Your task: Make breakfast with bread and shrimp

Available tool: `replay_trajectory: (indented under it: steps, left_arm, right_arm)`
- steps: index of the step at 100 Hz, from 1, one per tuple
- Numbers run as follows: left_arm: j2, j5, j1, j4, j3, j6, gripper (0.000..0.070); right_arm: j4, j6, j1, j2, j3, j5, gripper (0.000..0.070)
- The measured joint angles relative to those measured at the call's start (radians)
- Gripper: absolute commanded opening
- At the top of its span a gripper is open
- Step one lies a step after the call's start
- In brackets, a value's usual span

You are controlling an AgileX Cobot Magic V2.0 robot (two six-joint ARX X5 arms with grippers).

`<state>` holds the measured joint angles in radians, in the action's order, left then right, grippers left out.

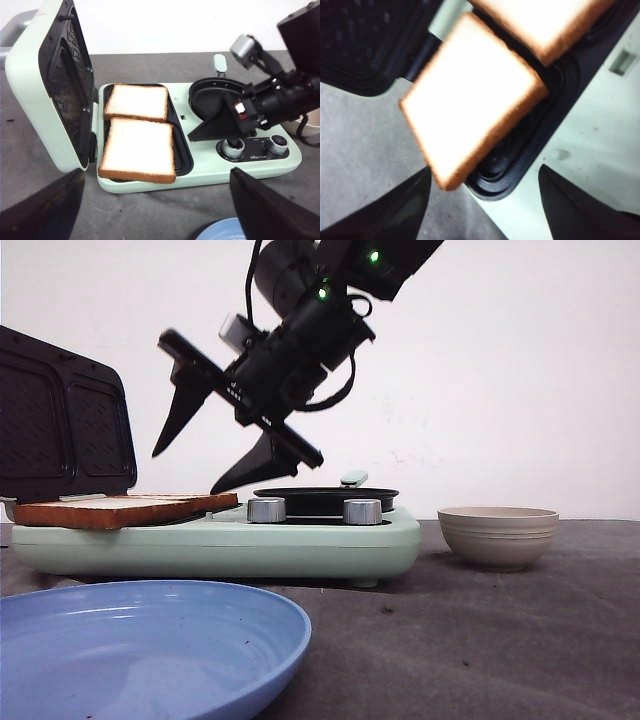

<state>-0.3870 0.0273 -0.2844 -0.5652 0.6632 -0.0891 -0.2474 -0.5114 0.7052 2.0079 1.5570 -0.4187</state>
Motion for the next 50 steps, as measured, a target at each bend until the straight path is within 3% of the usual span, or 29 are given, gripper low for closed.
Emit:
replay_trajectory:
  steps: [25,50]
  left_arm:
    - [0.000,0.000,0.000,0.000,0.000,0.000,0.0516]
    - [0.000,0.000,0.000,0.000,0.000,0.000,0.0516]
  right_arm:
    - [-0.017,0.041,-0.029,-0.126,-0.002,0.008,0.0422]
    - [-0.168,0.171,-0.081,-0.291,-0.002,0.137,0.0422]
